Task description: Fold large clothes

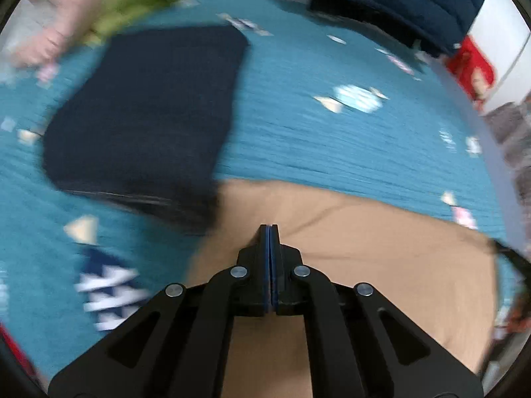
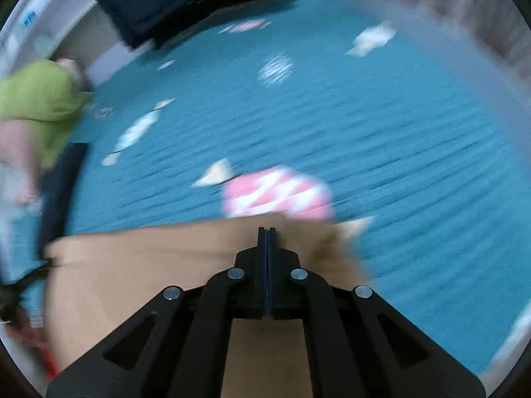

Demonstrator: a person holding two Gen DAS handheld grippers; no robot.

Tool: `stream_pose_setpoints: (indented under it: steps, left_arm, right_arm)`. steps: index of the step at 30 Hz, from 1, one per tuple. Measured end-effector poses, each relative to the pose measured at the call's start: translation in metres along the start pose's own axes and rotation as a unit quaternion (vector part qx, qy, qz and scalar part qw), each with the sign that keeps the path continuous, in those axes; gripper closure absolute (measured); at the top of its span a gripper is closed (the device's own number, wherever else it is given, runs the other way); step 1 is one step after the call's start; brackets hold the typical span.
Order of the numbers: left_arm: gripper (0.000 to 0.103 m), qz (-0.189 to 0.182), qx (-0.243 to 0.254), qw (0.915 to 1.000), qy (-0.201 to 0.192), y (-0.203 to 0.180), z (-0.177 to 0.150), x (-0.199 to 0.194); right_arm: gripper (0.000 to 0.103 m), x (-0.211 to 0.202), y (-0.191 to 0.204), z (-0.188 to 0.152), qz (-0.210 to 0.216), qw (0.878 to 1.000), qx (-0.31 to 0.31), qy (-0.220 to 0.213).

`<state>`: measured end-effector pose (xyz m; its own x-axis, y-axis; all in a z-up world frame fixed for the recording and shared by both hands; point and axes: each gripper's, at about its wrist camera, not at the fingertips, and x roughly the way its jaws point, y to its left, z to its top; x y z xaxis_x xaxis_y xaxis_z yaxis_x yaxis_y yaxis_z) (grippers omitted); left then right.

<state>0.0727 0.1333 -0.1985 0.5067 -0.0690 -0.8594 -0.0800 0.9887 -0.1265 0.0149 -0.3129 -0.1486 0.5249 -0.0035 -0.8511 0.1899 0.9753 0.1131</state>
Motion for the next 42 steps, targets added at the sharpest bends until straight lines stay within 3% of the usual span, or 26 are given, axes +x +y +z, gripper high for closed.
stream_pose_setpoints:
  steps: [1, 3, 7, 9, 11, 14, 16, 19, 21, 23, 24, 26, 28, 31, 35, 39, 42]
  left_arm:
    - [0.101, 0.017, 0.003, 0.9998, -0.006, 0.002, -0.001, -0.008]
    - [0.101, 0.004, -0.007, 0.9999, -0.006, 0.007, -0.004, -0.025]
    - [0.100, -0.073, 0.013, 0.9972, -0.002, -0.021, -0.012, -0.044]
    - [0.100, -0.126, 0.035, 0.9914, 0.008, -0.049, -0.021, -0.044]
    - [0.100, -0.137, 0.058, 0.9884, 0.029, -0.071, -0.032, -0.033]
    - [0.101, -0.105, 0.081, 0.9891, 0.063, -0.075, -0.051, -0.009]
    - [0.101, -0.107, 0.076, 0.9892, 0.065, -0.061, -0.057, -0.007]
    - [0.101, -0.052, 0.075, 0.9944, 0.052, -0.028, -0.060, -0.019]
    - [0.101, -0.022, 0.055, 0.9966, 0.059, -0.005, -0.066, -0.022]
    - [0.101, -0.017, 0.029, 0.9969, 0.071, 0.017, -0.070, -0.023]
    - [0.101, -0.015, 0.023, 0.9970, 0.073, 0.019, -0.070, -0.024]
    - [0.101, 0.021, 0.033, 0.9968, 0.069, 0.020, -0.070, -0.033]
    - [0.100, 0.024, 0.047, 0.9970, 0.057, 0.012, -0.067, -0.046]
    - [0.100, -0.027, 0.045, 0.9970, 0.057, -0.002, -0.062, -0.058]
    - [0.100, -0.115, 0.080, 0.9862, 0.088, -0.048, -0.071, -0.052]
    - [0.100, -0.138, 0.115, 0.9727, 0.147, -0.077, -0.096, -0.029]
    - [0.101, -0.124, 0.113, 0.9677, 0.189, -0.069, -0.113, -0.012]
  right_arm:
    - [0.100, -0.010, 0.001, 0.000, 0.009, 1.000, 0.006, -0.010]
    - [0.100, -0.036, 0.007, -0.002, 0.074, 0.997, 0.024, -0.028]
    - [0.100, -0.052, 0.072, -0.023, 0.164, 0.986, -0.023, -0.003]
    - [0.100, -0.042, 0.118, -0.043, 0.220, 0.973, -0.060, 0.036]
    - [0.100, -0.028, 0.143, -0.059, 0.209, 0.972, -0.089, 0.057]
    - [0.103, -0.002, 0.137, -0.079, 0.183, 0.973, -0.103, 0.096]
    - [0.103, 0.004, 0.103, -0.082, 0.159, 0.980, -0.073, 0.098]
    - [0.103, 0.002, 0.033, -0.075, 0.140, 0.985, 0.011, 0.100]
    - [0.103, -0.008, -0.003, -0.073, 0.070, 0.994, 0.030, 0.082]
    - [0.103, -0.013, -0.029, -0.071, 0.046, 0.994, 0.056, 0.079]
    - [0.103, -0.016, -0.041, -0.071, 0.007, 0.994, 0.072, 0.078]
    - [0.099, -0.022, -0.046, -0.070, -0.036, 0.994, 0.069, 0.076]
    - [0.099, -0.044, -0.036, -0.068, 0.007, 0.996, 0.077, 0.047]
    - [0.099, -0.058, 0.009, -0.068, 0.072, 0.996, 0.043, 0.041]
    - [0.099, -0.043, 0.086, -0.077, 0.196, 0.976, -0.011, 0.098]
    - [0.099, -0.015, 0.144, -0.104, 0.232, 0.956, -0.076, 0.165]
    - [0.103, 0.010, 0.134, -0.119, 0.200, 0.954, -0.088, 0.208]
